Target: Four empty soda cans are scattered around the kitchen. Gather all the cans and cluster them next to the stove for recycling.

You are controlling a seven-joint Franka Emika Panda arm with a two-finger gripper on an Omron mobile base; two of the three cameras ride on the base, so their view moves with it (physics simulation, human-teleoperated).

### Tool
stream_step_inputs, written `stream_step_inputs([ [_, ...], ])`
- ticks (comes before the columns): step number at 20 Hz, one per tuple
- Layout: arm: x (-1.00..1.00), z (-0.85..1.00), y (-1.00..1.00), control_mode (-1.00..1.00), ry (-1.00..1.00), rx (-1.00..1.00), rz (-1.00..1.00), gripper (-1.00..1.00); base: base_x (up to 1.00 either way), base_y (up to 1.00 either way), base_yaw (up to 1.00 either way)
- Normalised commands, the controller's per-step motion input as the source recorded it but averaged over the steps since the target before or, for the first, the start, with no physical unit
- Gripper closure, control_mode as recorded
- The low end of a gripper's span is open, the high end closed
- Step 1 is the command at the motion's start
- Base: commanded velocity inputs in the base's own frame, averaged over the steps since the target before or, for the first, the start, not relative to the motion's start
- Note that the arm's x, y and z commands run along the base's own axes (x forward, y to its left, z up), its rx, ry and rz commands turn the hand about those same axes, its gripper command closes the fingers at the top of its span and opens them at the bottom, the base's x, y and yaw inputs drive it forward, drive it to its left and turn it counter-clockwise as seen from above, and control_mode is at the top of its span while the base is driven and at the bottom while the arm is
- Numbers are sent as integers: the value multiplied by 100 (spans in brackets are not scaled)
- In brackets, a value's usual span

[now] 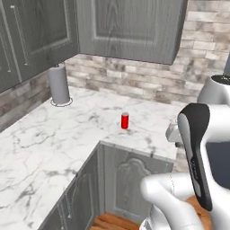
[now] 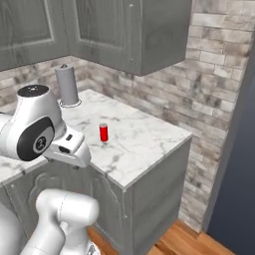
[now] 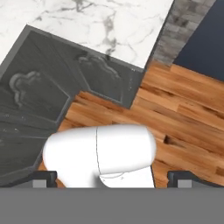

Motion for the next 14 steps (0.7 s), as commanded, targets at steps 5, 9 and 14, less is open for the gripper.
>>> stream_step_inputs([
  [5, 0, 0, 0, 100, 0, 0, 0, -100, 67, 0, 19],
  [9, 0, 0, 0, 100, 0, 0, 0, -100, 64, 21, 12],
  [14, 0, 0, 0, 100, 0, 0, 0, -100, 57, 38, 0],
])
